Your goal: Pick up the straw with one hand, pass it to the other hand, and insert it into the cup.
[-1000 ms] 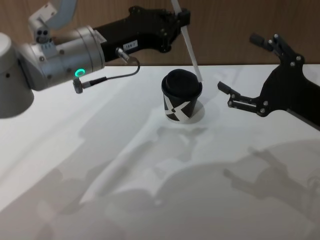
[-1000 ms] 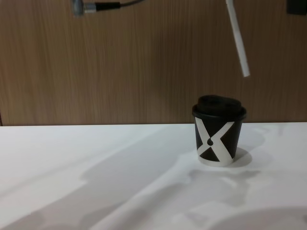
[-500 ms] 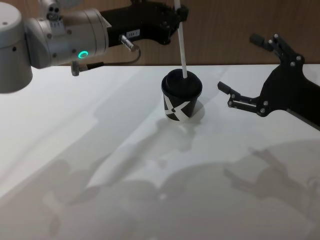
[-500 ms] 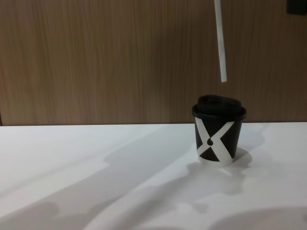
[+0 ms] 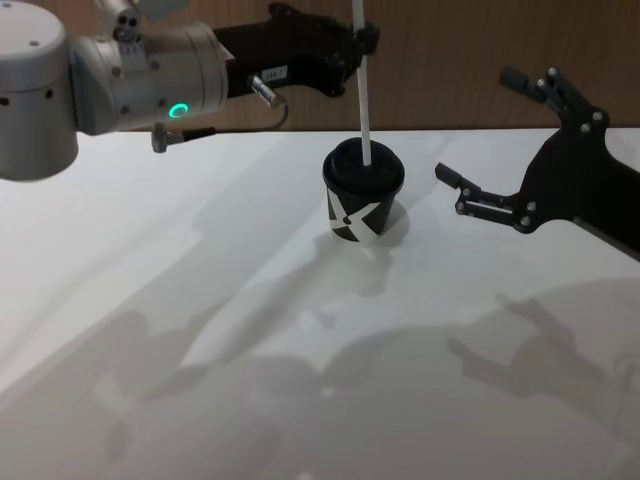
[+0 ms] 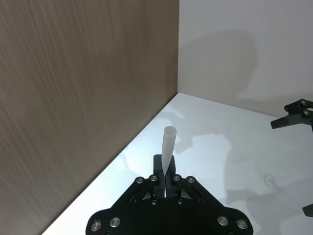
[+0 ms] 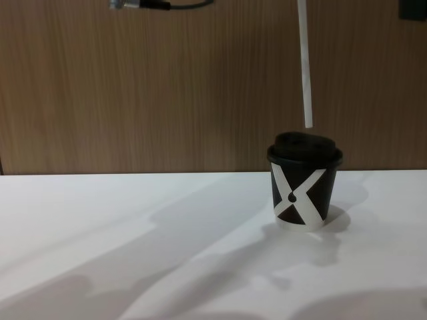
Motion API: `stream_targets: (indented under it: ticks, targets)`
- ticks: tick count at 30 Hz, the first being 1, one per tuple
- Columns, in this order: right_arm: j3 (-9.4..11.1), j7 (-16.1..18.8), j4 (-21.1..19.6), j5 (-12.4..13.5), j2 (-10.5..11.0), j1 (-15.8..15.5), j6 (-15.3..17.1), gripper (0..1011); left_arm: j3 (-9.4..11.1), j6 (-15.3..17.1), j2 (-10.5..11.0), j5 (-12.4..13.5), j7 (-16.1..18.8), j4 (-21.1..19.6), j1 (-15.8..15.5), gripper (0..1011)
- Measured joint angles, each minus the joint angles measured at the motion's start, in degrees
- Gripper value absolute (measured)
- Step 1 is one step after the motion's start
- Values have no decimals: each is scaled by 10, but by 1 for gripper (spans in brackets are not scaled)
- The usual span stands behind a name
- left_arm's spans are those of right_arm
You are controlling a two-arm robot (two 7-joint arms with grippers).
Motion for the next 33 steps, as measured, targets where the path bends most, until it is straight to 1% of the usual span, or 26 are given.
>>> stream_targets:
  ticks: [9,33]
  targets:
    - [0,0,0,0,0,0,0,1001,5,-2,-6,5,-2,12,-4,14]
    - [0,0,0,0,0,0,0,1001,9,-16,-28,15,-10,49,-13,13]
